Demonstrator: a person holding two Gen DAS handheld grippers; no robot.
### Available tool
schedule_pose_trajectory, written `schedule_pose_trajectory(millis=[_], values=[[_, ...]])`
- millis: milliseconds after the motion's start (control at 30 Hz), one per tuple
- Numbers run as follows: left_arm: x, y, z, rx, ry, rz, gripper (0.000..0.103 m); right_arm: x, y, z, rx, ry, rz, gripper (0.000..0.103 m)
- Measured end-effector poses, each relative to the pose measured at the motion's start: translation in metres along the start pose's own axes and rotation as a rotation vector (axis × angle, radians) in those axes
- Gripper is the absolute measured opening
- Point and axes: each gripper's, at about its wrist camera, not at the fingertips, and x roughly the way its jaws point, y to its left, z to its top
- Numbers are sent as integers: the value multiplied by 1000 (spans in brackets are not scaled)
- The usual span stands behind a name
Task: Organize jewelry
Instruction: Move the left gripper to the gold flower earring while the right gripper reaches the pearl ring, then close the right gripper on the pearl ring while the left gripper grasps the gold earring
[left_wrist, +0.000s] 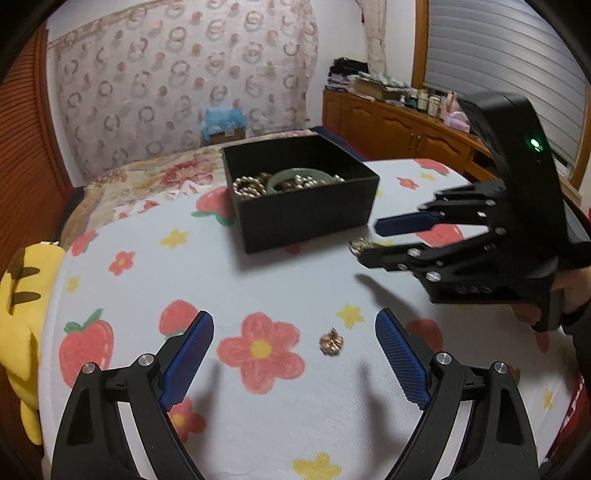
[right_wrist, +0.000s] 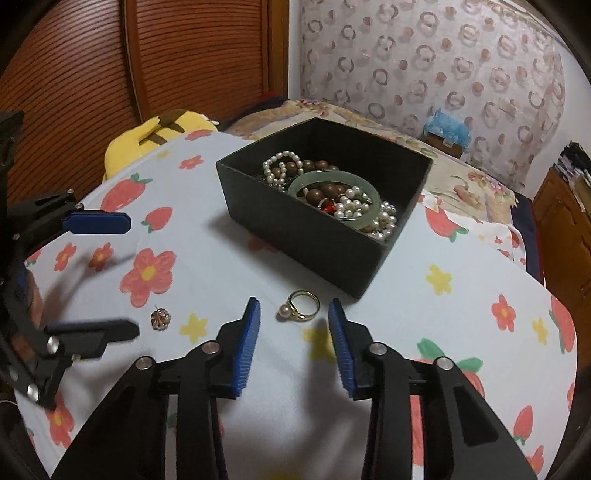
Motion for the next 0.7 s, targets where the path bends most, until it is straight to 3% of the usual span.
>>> schedule_pose_trajectory(millis=[167, 333, 400, 533, 567, 600, 700], values=[[1, -5, -4, 10, 9, -26, 86, 10, 2, 3, -12, 23, -23, 39], [3, -12, -7, 17, 20, -42, 66, 13, -1, 4, 13, 19, -8, 35], [4, -15, -8, 26, 28, -45, 61, 12, 0, 3, 9, 14, -5, 26], [8, -21, -11, 50, 53, -40, 46, 8, 6, -1, -26, 7, -12, 23], [8, -22, -11, 53, 58, -42, 38, 7, 6, -2, -28, 4, -13, 17], [9, -23, -11, 54, 66, -48, 35, 5, 6, -2, -26, 1, -11, 13], [11, -24, -9, 55, 66, -40, 35, 3, 7, -3, -29, 4, -8, 13]])
